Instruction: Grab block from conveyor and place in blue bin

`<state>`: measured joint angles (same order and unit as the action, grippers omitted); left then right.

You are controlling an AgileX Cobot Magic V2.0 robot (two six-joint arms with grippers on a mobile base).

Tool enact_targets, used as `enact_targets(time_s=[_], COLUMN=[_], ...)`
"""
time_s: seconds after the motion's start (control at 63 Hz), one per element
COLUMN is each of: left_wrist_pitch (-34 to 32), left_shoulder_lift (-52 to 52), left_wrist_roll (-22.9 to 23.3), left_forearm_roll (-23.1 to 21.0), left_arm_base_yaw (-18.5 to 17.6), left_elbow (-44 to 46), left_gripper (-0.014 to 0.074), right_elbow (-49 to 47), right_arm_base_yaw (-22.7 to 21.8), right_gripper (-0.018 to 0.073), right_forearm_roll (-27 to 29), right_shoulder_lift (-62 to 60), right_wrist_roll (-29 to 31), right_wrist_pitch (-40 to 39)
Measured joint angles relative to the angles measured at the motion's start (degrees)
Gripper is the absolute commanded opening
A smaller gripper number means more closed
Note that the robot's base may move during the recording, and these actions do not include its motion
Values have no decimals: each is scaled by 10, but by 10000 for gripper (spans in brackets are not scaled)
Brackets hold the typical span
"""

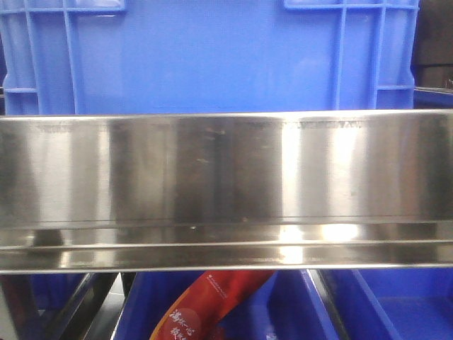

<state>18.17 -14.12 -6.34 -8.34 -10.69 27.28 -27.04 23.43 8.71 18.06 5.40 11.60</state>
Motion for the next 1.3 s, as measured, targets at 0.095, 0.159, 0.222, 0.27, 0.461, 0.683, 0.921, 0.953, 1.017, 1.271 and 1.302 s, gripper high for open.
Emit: enact_targets(time_s=[0.095, 0.159, 0.222, 0.27, 0.461, 0.683, 0.921, 0.953, 1.017, 1.271, 1.302], left_wrist_pitch=[1, 3, 4, 4, 4, 3, 3, 3, 1, 0, 0], left_shoulder_lift=[49, 72, 94, 106, 132, 135, 135, 135, 135, 135, 135], left_wrist_roll=[0, 0, 0, 0, 0, 0, 0, 0, 0, 0, 0], left_forearm_roll=[0, 0, 0, 0, 0, 0, 0, 0, 0, -1, -1], left_arm_base_yaw=[0, 0, 0, 0, 1, 1, 1, 1, 1, 2, 2], left_elbow=[-27, -36, -38, -38, -38, -38, -38, -38, -38, -38, -38], left_gripper=[-111, -111, -111, -111, -111, -111, -111, -111, -111, -111, -111], right_elbow=[3, 3, 3, 3, 3, 3, 9, 15, 34, 184, 201], right_arm_base_yaw=[0, 0, 0, 0, 0, 0, -11, -15, -28, -81, -91], right_gripper=[-162, -162, -162, -162, -162, -162, -162, -162, -162, -162, -162], right_forearm_roll=[1, 1, 1, 1, 2, 2, -87, -101, -123, -94, -87], right_shoulder_lift=[-49, -78, -103, -119, -154, -161, -174, -177, -178, -178, -178], right_wrist_roll=[0, 0, 0, 0, 0, 0, 0, 0, -8, -49, -50], right_wrist_pitch=[27, 38, 45, 48, 52, 53, 69, 75, 86, -22, -46])
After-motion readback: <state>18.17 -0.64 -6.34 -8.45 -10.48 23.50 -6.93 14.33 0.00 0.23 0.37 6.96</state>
